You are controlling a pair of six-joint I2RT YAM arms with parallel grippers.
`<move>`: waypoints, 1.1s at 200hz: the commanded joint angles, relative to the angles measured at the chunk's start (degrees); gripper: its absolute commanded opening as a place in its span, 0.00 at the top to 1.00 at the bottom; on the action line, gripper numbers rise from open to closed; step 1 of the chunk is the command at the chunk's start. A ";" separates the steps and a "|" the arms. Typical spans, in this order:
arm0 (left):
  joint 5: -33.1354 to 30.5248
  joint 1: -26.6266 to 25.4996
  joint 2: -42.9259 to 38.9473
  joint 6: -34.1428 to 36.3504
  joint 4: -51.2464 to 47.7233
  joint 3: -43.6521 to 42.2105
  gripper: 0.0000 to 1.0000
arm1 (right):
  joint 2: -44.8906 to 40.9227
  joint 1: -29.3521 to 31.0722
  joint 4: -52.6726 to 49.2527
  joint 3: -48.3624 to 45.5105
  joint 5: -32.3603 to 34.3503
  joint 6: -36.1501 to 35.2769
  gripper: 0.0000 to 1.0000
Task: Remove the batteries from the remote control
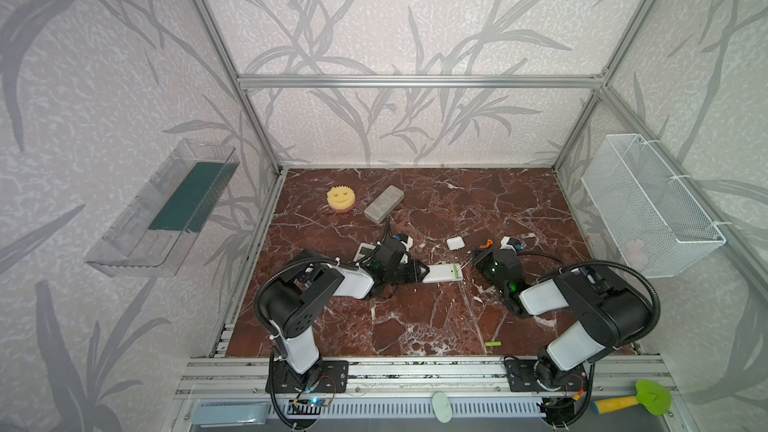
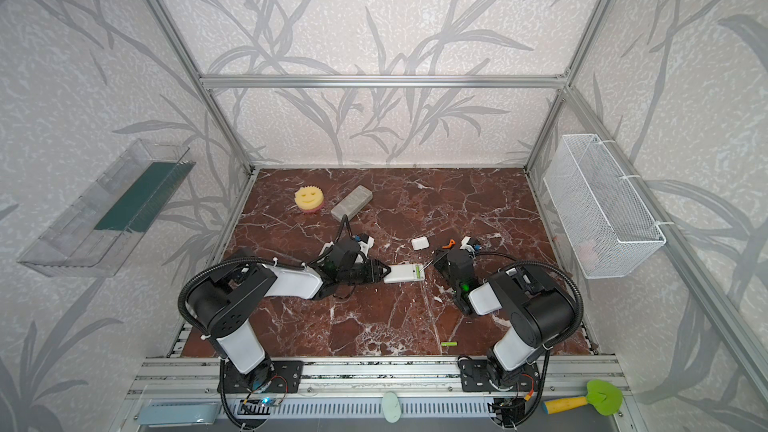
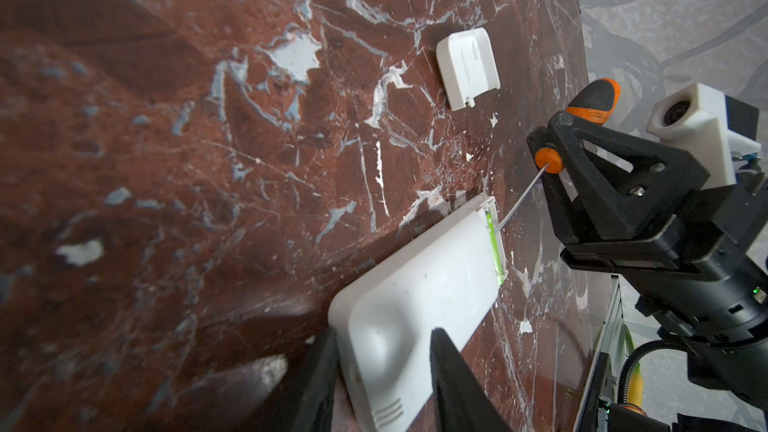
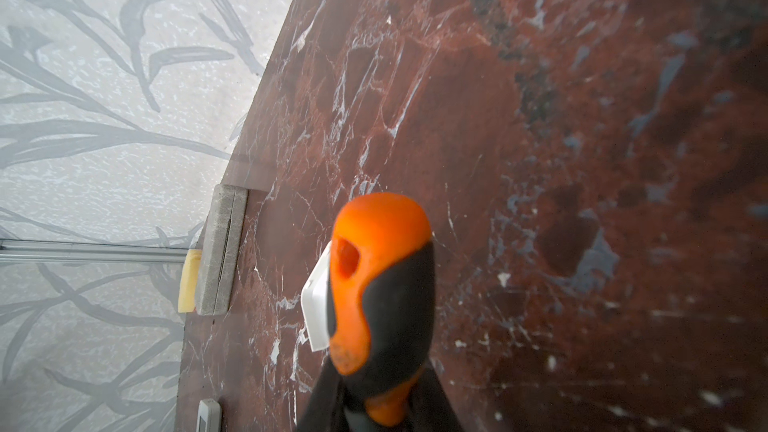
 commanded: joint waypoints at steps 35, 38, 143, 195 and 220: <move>0.32 -1.06 1.88 -0.87 -6.47 -2.30 0.59 | 3.45 0.34 -1.19 -2.35 -2.69 -0.85 1.00; 0.32 -1.08 1.92 -0.87 -6.47 -2.34 0.59 | 3.35 0.38 -1.25 -2.28 -2.85 -1.18 1.00; 0.94 -1.07 3.66 -1.71 -5.77 -2.07 0.60 | -11.05 2.78 -24.88 4.96 -3.44 -20.51 1.00; 0.86 -1.31 3.71 -2.17 -5.86 -2.64 0.60 | -3.92 2.72 -13.16 2.06 -4.03 -11.05 1.00; 0.42 -1.48 3.84 -2.84 -5.51 -3.37 0.60 | 0.96 2.21 -4.82 1.12 -4.79 -5.46 1.00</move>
